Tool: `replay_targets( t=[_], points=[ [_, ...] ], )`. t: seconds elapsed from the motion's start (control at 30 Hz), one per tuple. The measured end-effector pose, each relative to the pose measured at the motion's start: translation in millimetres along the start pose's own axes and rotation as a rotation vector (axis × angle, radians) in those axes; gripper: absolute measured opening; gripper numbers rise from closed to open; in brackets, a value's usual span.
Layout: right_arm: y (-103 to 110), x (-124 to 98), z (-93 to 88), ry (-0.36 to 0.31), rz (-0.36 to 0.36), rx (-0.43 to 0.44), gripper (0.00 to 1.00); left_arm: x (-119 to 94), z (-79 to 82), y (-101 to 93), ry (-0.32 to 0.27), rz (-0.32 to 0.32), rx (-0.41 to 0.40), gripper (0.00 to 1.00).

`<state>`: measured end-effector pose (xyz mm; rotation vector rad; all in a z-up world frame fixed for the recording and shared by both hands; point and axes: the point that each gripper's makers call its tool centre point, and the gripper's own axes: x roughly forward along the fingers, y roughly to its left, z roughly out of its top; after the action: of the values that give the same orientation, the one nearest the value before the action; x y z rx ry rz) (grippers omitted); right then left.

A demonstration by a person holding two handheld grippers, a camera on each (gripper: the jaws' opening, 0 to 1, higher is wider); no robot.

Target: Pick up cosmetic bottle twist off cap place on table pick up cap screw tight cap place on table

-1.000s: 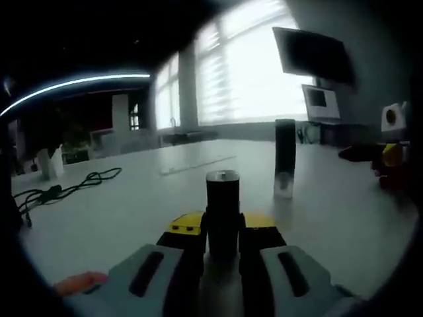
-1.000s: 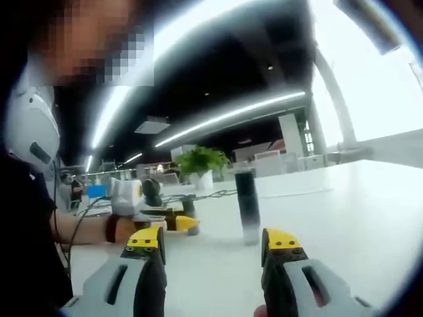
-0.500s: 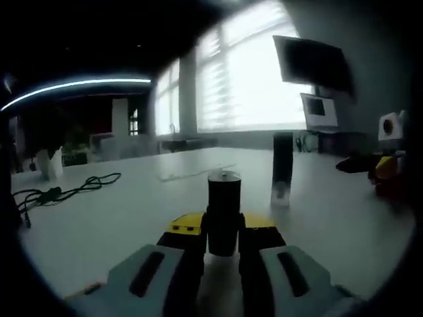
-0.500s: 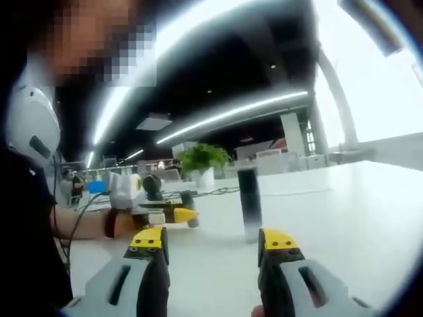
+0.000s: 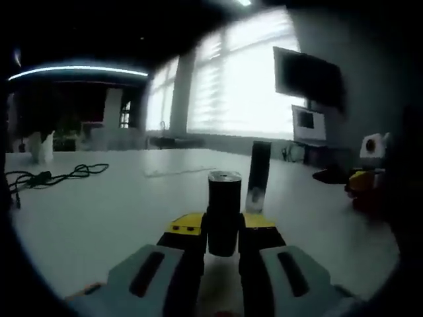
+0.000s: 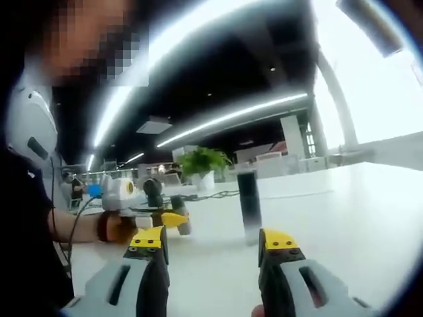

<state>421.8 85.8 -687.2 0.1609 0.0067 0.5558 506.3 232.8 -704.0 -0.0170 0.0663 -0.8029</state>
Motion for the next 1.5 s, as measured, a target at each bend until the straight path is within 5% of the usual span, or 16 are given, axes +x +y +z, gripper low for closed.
replay_targets(
  t=[0.37, 0.7, 0.9, 1.0, 1.07, 1.13, 1.5],
  points=[
    [7, -8, 5.6, -0.033, 0.011, 0.026, 0.48, -13, -4.1, -27.8, 0.005, -0.080, 0.105, 0.09],
    [11, -13, 9.3, -0.057, 0.017, 0.034, 0.48, -25, -0.6, -32.5, -0.003, -0.038, 0.045, 0.09],
    [13, -14, 9.4, -0.059, 0.021, 0.030, 0.48, -26, 7.6, -54.2, -0.076, -0.123, -0.007, 0.09],
    [13, -14, 9.6, -0.061, 0.022, 0.031, 0.48, -24, -2.9, -52.0, -0.013, -0.105, 0.186, 0.09],
    [12, -14, 9.6, -0.061, 0.020, 0.031, 0.47, -21, -3.1, -51.0, -0.023, -0.100, 0.161, 0.09],
    [13, -14, 10.0, -0.063, 0.020, 0.032, 0.47, -23, -2.6, -42.1, -0.002, -0.061, 0.235, 0.09],
    [13, -14, 9.7, -0.063, 0.019, 0.028, 0.47, -28, 9.3, -48.5, -0.057, -0.092, 0.041, 0.08]
  ],
)
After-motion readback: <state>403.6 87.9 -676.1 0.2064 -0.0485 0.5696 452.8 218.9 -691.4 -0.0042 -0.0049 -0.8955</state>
